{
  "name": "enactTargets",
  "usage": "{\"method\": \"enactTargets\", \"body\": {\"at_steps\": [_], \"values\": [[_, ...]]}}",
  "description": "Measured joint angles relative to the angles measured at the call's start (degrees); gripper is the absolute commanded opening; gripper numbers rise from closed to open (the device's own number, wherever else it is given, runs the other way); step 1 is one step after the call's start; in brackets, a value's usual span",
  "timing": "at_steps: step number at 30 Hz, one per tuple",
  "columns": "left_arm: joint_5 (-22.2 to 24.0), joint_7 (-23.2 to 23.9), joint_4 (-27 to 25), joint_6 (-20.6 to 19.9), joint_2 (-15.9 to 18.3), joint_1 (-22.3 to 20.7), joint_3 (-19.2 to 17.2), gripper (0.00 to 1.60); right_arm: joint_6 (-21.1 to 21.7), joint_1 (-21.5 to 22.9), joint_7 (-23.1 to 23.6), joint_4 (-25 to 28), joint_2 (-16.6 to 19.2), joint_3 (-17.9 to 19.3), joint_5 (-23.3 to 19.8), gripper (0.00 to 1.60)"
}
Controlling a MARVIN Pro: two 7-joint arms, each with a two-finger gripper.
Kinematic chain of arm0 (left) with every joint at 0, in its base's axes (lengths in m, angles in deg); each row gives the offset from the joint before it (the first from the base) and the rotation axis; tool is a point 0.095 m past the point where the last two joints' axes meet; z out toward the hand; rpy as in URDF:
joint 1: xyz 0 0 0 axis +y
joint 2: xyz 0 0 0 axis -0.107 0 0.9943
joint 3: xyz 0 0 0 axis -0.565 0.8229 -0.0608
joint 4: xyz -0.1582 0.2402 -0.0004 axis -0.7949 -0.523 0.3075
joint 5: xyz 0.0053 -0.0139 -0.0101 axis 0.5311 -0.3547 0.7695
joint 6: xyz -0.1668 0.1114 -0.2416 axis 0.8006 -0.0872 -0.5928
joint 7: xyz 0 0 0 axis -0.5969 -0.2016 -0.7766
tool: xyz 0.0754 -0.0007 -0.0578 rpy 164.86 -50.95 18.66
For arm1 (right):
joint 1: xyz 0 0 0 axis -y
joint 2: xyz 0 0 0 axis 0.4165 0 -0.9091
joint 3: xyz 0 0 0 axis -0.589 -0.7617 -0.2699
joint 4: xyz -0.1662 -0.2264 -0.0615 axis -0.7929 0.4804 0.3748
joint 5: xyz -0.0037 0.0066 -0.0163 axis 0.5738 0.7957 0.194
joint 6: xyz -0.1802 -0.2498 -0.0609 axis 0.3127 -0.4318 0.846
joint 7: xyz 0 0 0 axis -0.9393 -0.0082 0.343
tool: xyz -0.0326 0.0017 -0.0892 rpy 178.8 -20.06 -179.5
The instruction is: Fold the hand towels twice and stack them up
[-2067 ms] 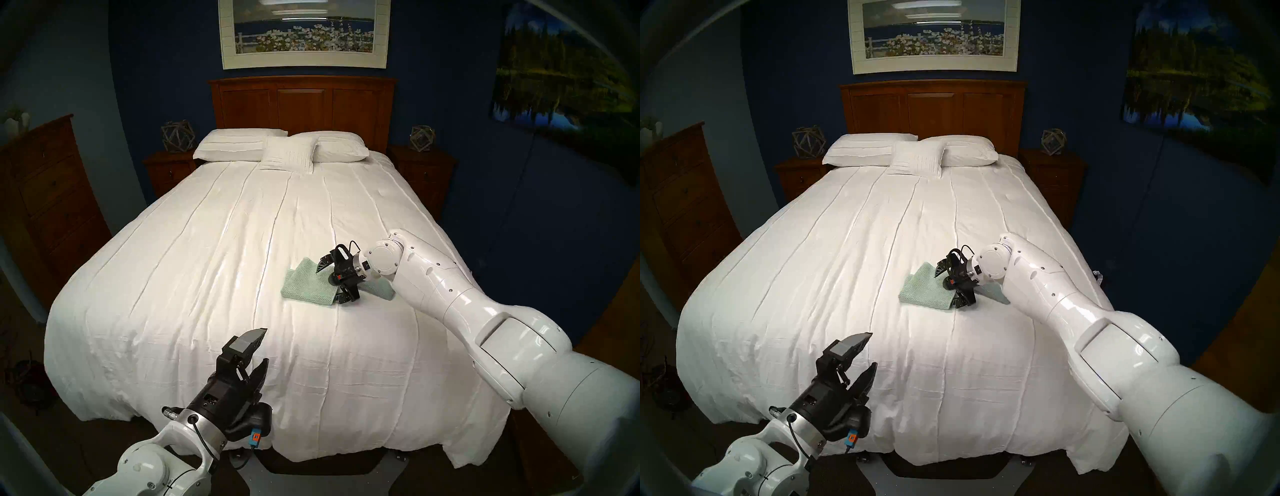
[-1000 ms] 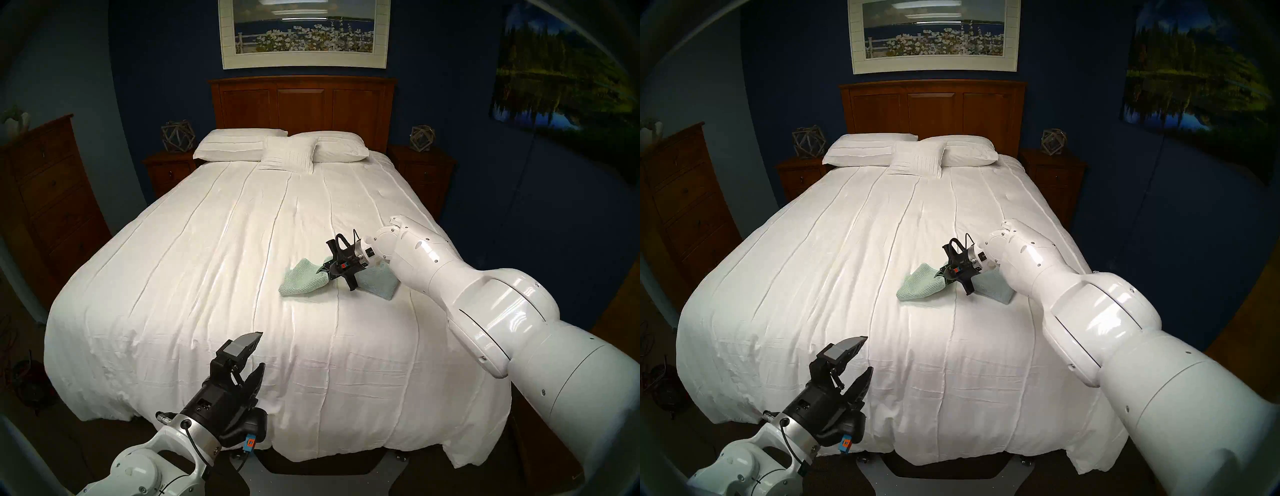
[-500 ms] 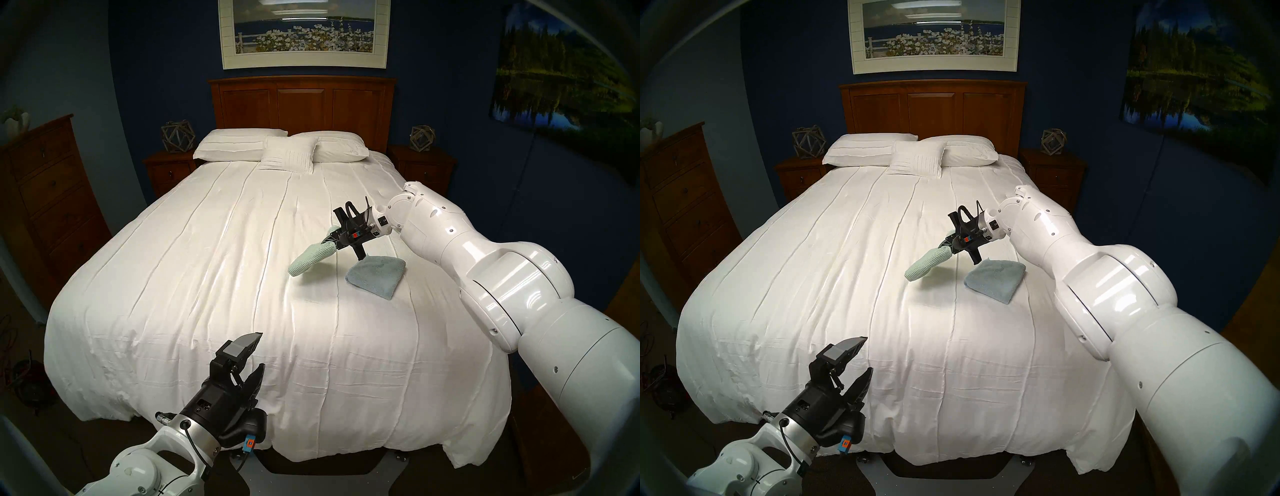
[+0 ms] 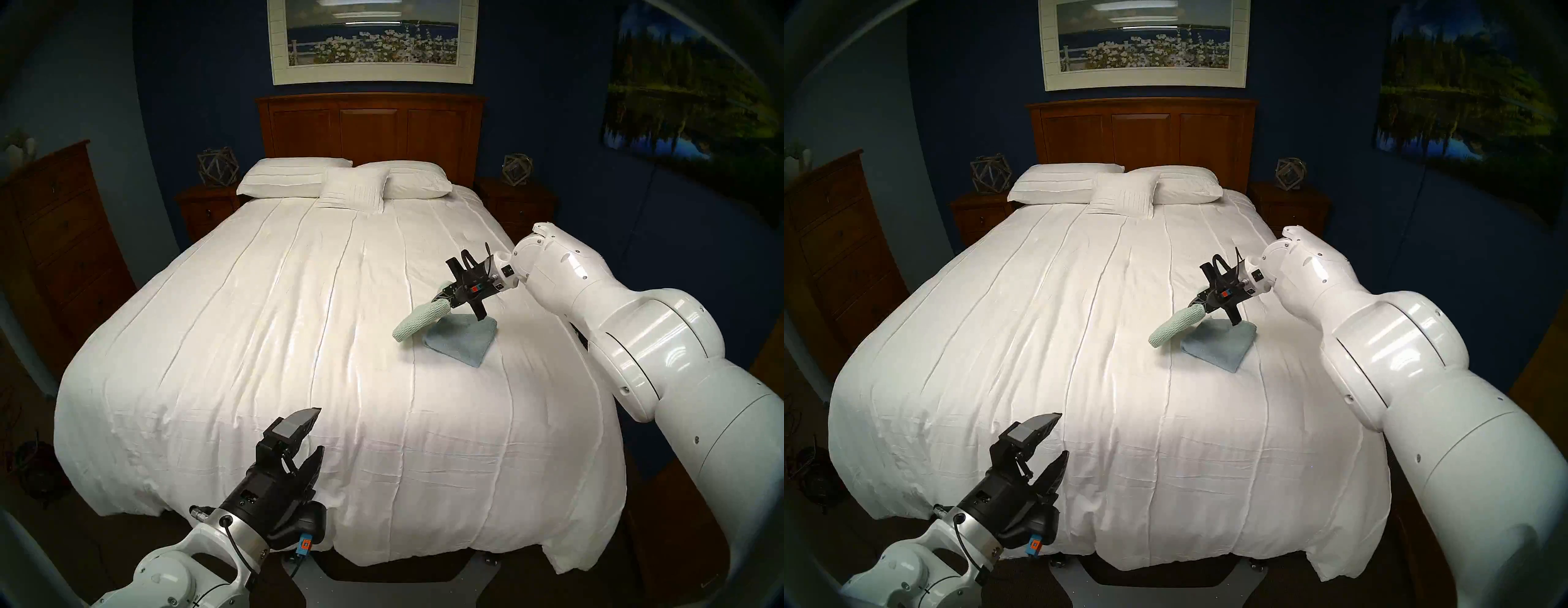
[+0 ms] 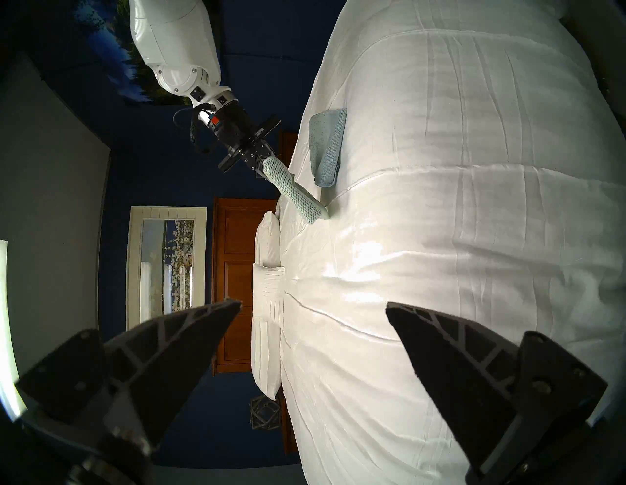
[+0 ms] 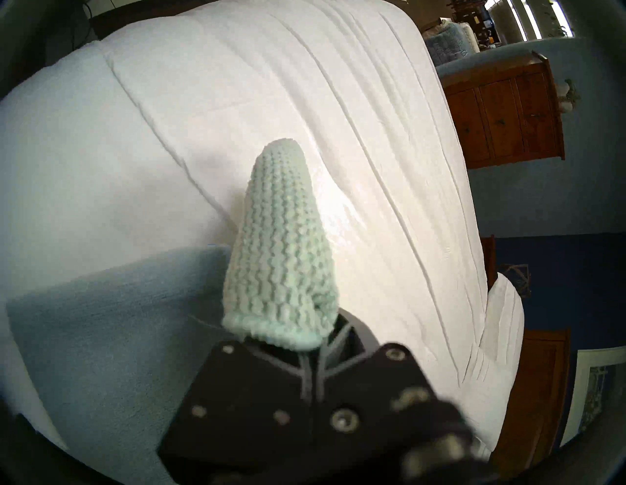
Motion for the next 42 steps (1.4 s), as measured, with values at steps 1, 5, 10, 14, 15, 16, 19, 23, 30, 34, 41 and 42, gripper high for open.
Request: {"method": "enactTargets", "body": {"at_steps": [1,5,10,14,15,16,19,23,30,34,41,42], "values": [[0.0,0.0,0.0,0.0,0.0,0.0,0.0,1.6,0.0,0.0,-0.2,0.0,0.4,0.1,-0.1,0.0],[0.1,-0.1,-0.1,-0.1,0.2,0.1,0.0,1.6,-0.1,-0.3,-0.3,1.1,1.6,0.5,-0.6,0.0],[0.1,-0.2,-0.1,-0.2,0.3,0.2,0.0,1.6,-0.1,-2.0,1.0,4.7,3.5,1.0,-2.5,0.0],[0.2,-0.2,-0.1,-0.3,0.4,0.2,0.0,1.6,-0.1,-4.3,1.1,7.4,5.0,1.4,-4.4,0.0],[0.2,-0.2,-0.1,-0.3,0.5,0.2,0.0,1.6,-0.1,-5.0,1.1,8.0,5.4,1.5,-4.9,0.0],[0.2,-0.2,-0.1,-0.4,0.5,0.2,0.0,1.6,-0.1,-5.8,1.1,8.8,5.9,1.6,-5.3,0.0],[0.3,-0.3,-0.1,-0.5,0.6,0.2,0.0,1.6,-0.1,-8.2,1.1,11.2,7.6,1.7,-6.5,0.0],[0.4,-0.3,-0.1,-0.5,0.7,0.2,0.0,1.6,-0.1,-10.5,1.1,14.1,9.6,1.7,-7.2,0.0],[0.5,-0.4,-0.2,-0.7,0.9,0.2,0.1,1.6,0.5,-13.5,1.3,19.6,13.7,1.8,-7.7,0.0],[0.5,-0.4,-0.2,-0.8,1.0,0.2,0.1,1.6,2.4,-15.2,2.5,22.8,15.6,2.0,-8.0,0.0],[0.6,-0.5,-0.2,-1.0,1.2,0.2,0.2,1.6,5.7,-18.2,3.4,26.7,18.9,3.5,-8.6,0.0],[0.6,-0.5,-0.2,-1.0,1.2,0.2,0.2,1.6,6.0,-18.5,3.5,27.1,19.2,3.6,-8.7,0.0]]}}
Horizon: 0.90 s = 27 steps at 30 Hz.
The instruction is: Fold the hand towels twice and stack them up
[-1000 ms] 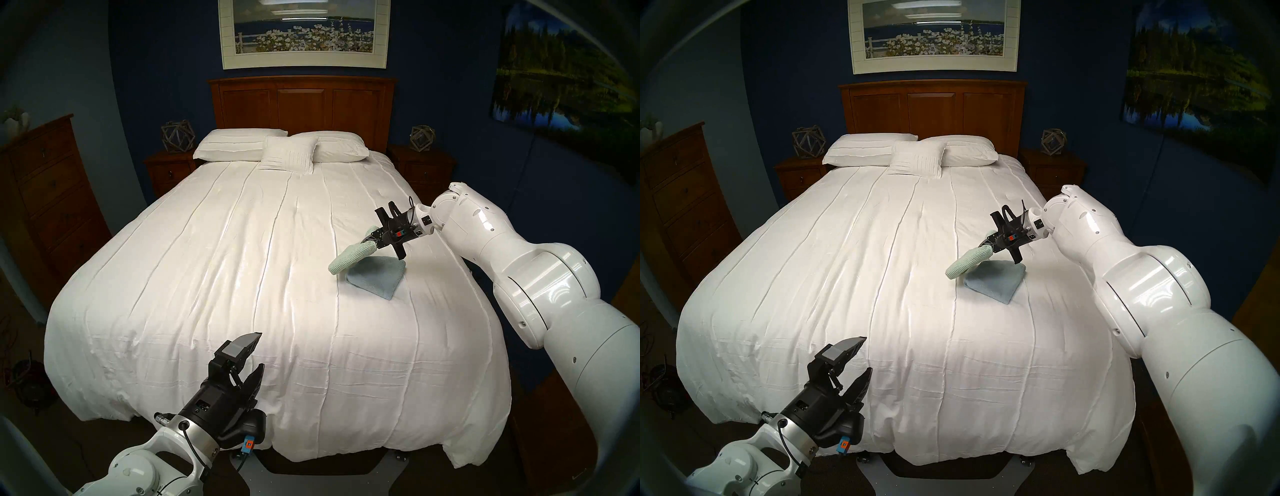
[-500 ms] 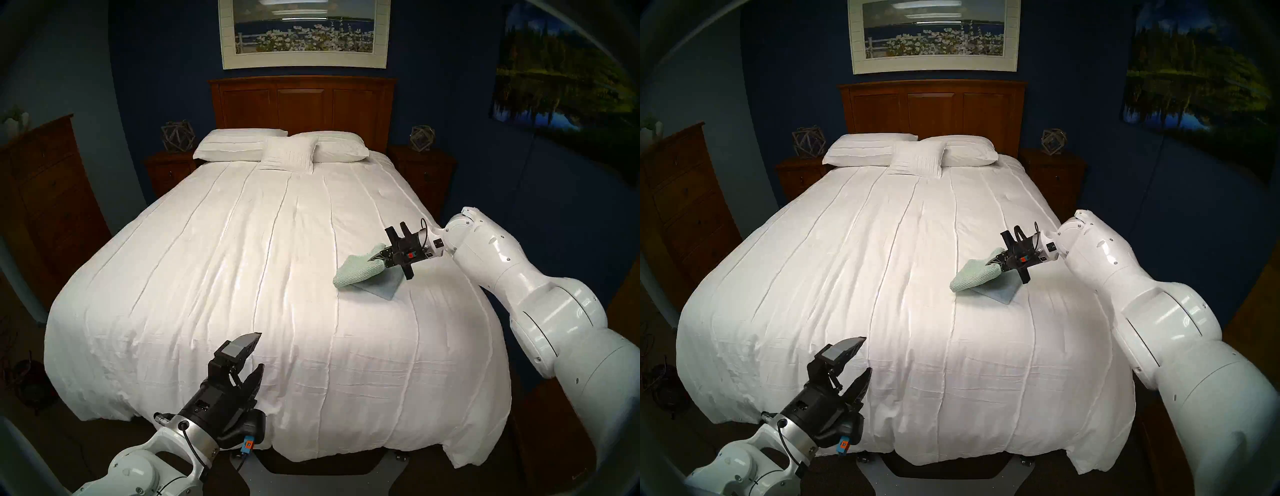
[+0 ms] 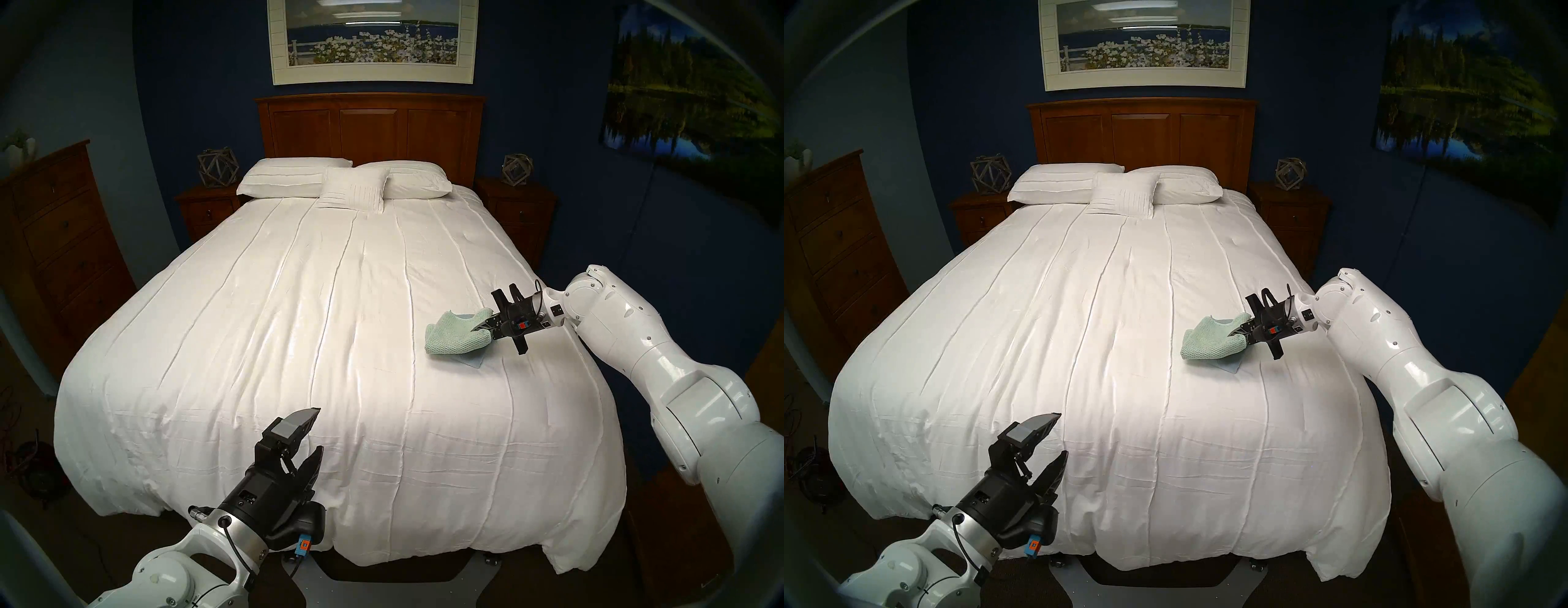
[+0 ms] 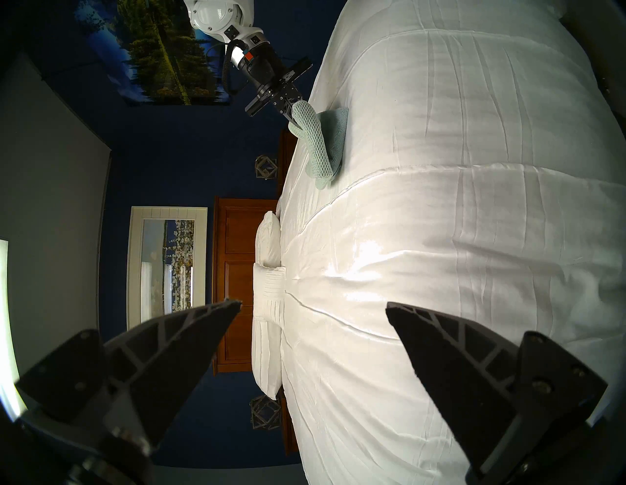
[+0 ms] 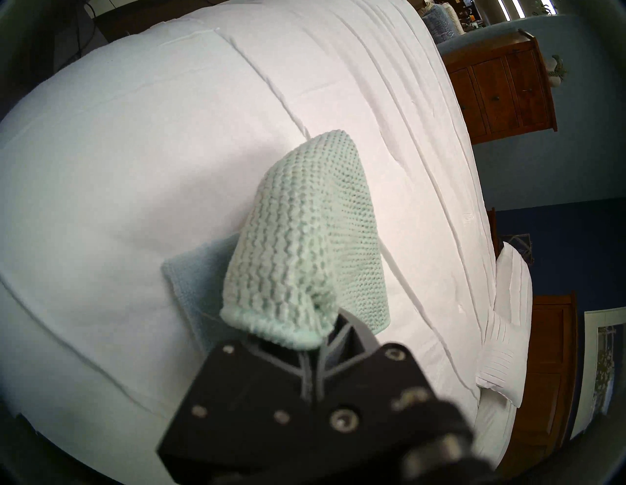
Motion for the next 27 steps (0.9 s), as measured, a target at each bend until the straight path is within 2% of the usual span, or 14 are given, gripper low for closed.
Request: {"method": "enactTargets", "body": {"at_steps": [1,2,3,4,5,6,7,8,11,12,13,14,15,27], "values": [[0.0,0.0,0.0,0.0,0.0,0.0,0.0,1.6,0.4,-0.4,0.1,0.7,0.5,0.2,-0.2,0.0],[0.0,0.0,0.0,-0.1,0.1,0.0,0.0,1.6,0.7,-0.9,0.4,1.5,0.9,0.4,-0.4,0.33],[0.0,0.0,0.0,-0.1,0.1,0.0,0.0,1.6,1.0,-1.4,0.6,2.2,1.4,0.6,-0.7,0.48],[0.1,0.0,0.0,-0.1,0.1,0.0,0.0,1.6,1.4,-1.9,0.8,3.0,1.7,0.7,-0.9,0.73],[0.1,-0.1,0.0,-0.1,0.1,0.0,0.0,1.6,1.6,-2.3,0.9,3.5,1.9,0.8,-1.0,1.09],[0.1,-0.1,0.0,-0.1,0.2,0.0,0.1,1.6,2.1,-2.9,1.1,4.2,2.2,0.9,-1.2,1.14],[0.1,-0.1,0.0,-0.2,0.2,0.0,0.1,1.6,2.3,-3.2,1.1,4.6,2.3,0.9,-1.2,0.62],[0.1,-0.1,0.0,-0.2,0.2,0.0,0.1,1.6,2.6,-3.7,1.2,5.0,2.4,0.9,-1.3,0.56],[0.1,-0.1,0.0,-0.3,0.3,0.0,0.1,1.6,3.2,-4.5,1.2,5.8,2.5,0.9,-1.2,0.62],[0.2,-0.1,0.0,-0.3,0.3,0.0,0.1,1.6,3.4,-4.7,1.2,5.9,2.5,0.9,-1.2,0.78],[0.2,-0.2,0.0,-0.3,0.3,0.0,0.1,1.6,3.6,-4.9,1.2,6.1,2.5,0.9,-1.1,1.07],[0.2,-0.2,0.0,-0.3,0.4,0.0,0.1,1.6,3.9,-5.2,1.2,6.4,2.6,0.8,-1.0,1.54],[0.2,-0.2,0.0,-0.4,0.4,0.0,0.1,1.6,4.1,-5.4,1.2,6.6,2.7,0.8,-0.9,1.6],[0.4,-0.2,0.0,-0.6,0.7,0.0,0.3,1.6,5.6,-7.0,6.3,10.8,7.5,2.3,-3.1,1.6]]}}
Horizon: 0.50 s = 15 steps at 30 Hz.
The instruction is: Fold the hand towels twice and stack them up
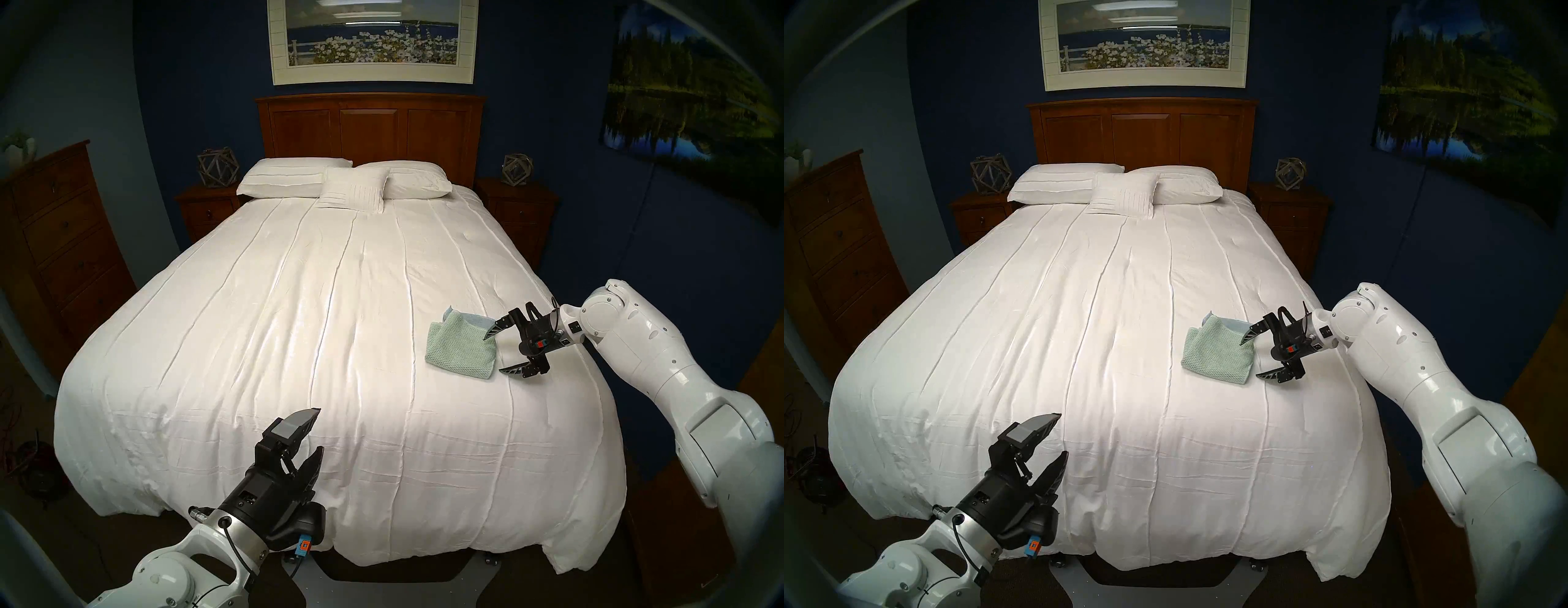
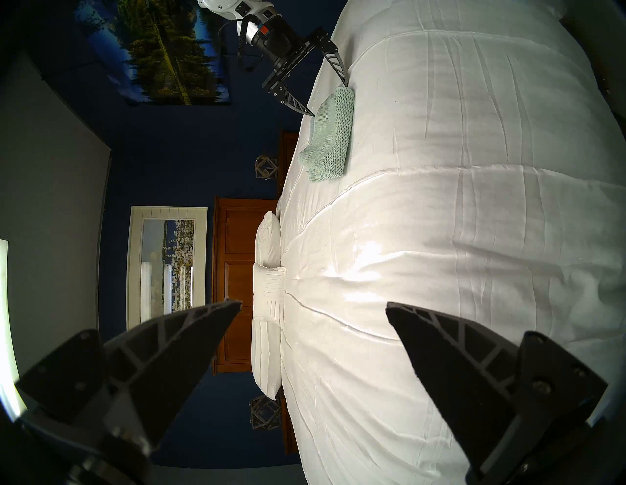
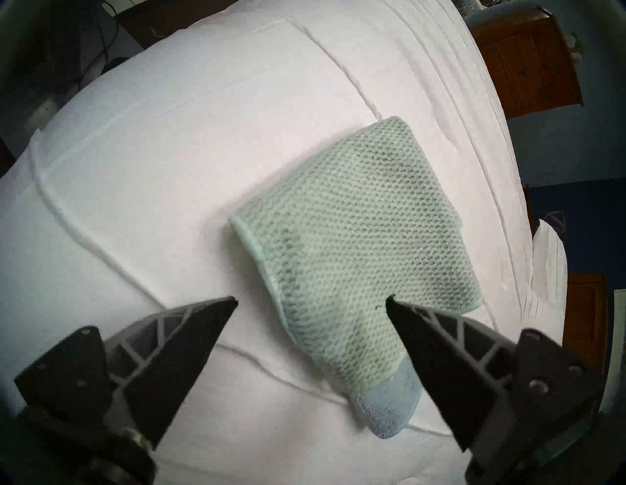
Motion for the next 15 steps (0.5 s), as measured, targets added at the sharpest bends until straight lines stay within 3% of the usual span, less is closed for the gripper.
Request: {"method": "enactTargets", "body": {"at_steps": [7,15], "values": [[0.2,0.0,0.0,-0.1,0.2,-0.1,0.1,1.6,-1.1,-0.4,1.0,4.9,2.0,4.2,-8.0,1.6],[0.4,0.0,0.0,-0.3,0.5,-0.5,0.2,1.6,-2.3,-3.1,1.0,12.4,2.9,5.1,-19.4,1.6]]}}
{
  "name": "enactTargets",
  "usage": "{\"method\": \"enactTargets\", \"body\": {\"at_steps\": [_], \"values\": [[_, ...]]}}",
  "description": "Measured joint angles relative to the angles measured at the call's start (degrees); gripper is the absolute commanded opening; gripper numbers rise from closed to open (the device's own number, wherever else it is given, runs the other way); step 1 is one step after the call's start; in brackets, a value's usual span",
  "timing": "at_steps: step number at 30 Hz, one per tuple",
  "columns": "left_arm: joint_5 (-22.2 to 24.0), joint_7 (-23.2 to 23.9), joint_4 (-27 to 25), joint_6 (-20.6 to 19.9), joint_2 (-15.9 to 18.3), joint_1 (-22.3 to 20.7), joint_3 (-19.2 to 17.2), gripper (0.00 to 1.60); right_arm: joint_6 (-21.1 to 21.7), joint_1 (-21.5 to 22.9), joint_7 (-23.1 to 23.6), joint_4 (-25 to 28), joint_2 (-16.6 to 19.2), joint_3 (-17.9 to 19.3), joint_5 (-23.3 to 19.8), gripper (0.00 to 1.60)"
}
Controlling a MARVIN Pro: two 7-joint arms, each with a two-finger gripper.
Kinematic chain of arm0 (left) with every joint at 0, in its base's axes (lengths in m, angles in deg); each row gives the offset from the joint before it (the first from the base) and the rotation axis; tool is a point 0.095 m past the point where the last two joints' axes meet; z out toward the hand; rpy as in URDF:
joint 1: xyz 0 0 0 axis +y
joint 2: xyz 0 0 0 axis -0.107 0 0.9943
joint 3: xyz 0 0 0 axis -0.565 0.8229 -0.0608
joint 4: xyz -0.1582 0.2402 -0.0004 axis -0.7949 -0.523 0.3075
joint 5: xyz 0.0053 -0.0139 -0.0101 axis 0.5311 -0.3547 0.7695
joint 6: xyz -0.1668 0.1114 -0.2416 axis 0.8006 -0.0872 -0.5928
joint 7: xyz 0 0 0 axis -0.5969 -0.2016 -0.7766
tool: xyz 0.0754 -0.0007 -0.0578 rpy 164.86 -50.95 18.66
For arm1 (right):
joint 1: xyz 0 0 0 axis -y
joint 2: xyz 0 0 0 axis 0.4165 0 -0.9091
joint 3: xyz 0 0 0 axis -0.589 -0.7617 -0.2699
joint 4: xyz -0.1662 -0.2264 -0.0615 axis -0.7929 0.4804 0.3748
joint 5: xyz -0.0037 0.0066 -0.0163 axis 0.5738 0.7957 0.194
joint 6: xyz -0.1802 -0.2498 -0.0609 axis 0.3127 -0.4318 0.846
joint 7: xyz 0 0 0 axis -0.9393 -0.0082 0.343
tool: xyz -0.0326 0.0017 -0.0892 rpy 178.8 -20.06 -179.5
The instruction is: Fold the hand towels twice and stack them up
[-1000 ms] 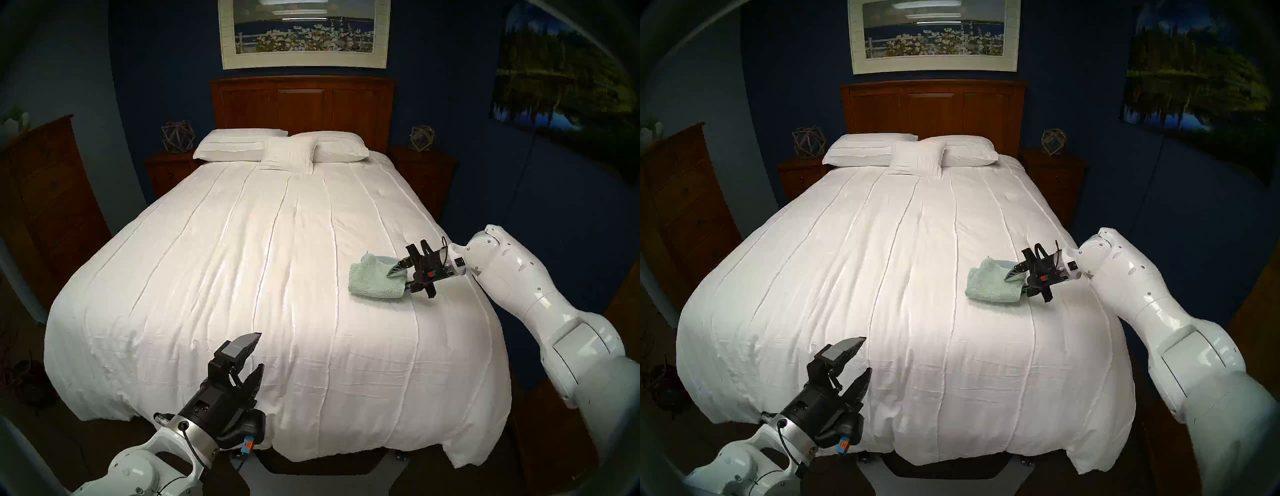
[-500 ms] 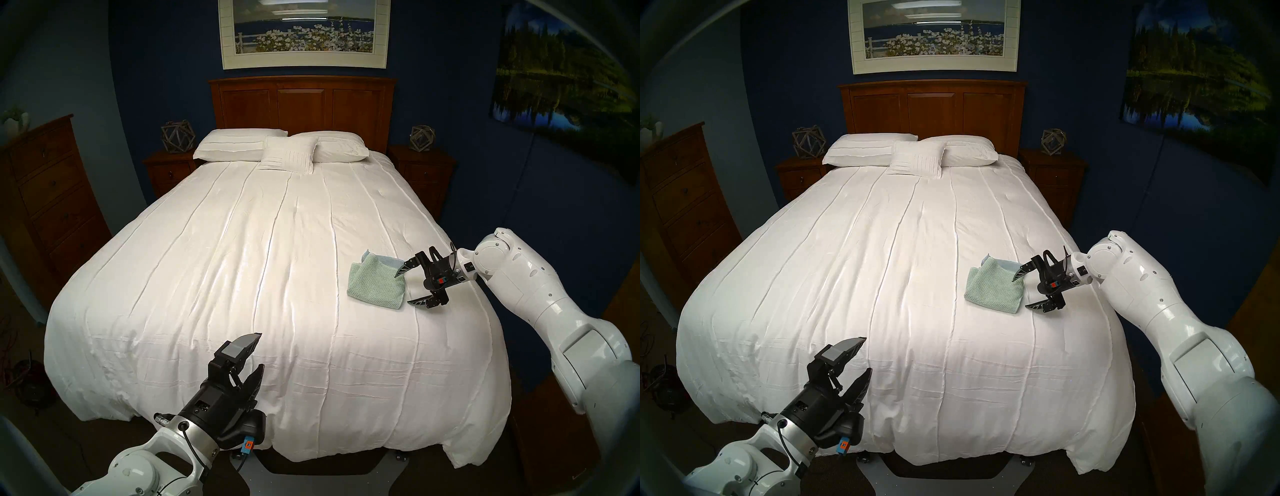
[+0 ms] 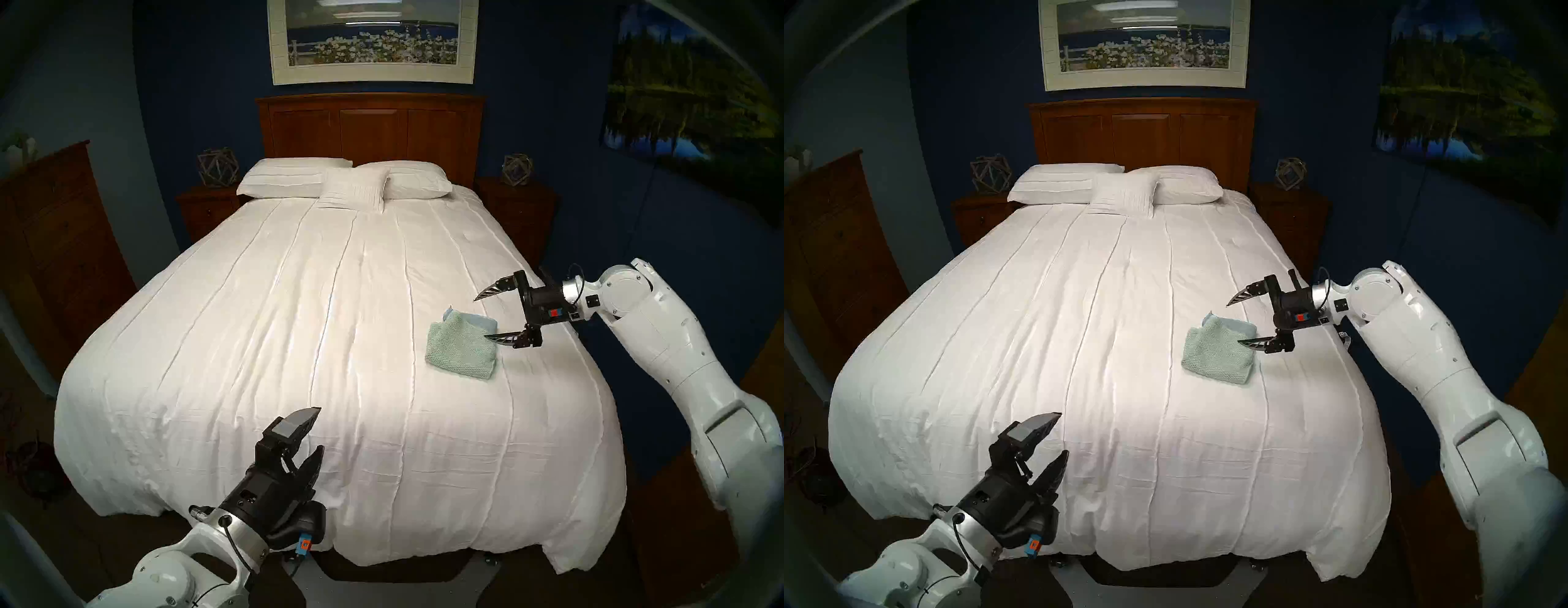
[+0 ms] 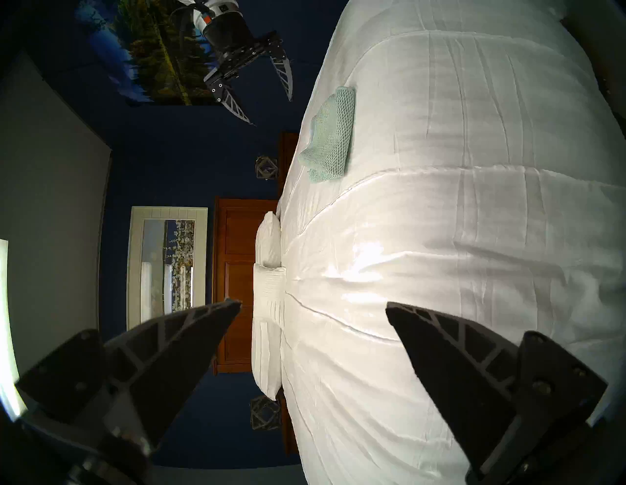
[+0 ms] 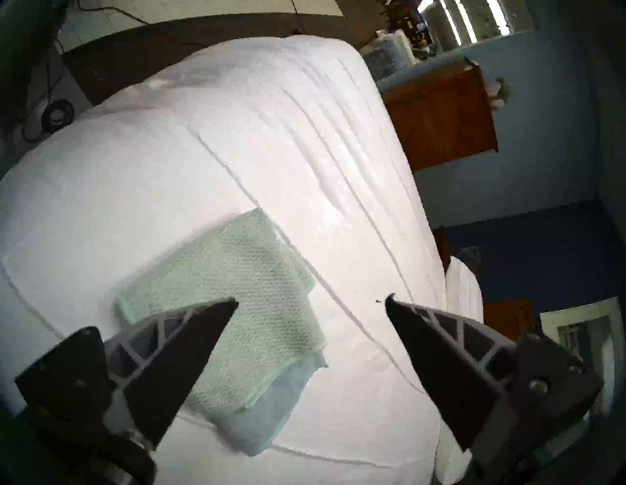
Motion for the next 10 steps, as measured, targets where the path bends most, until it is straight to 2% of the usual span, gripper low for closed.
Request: {"method": "enactTargets", "body": {"at_steps": [10], "values": [[0.2,0.0,0.0,-0.2,0.3,-0.3,0.1,1.6,2.8,-4.8,2.1,7.7,3.7,-0.1,-11.7,1.6]]}}
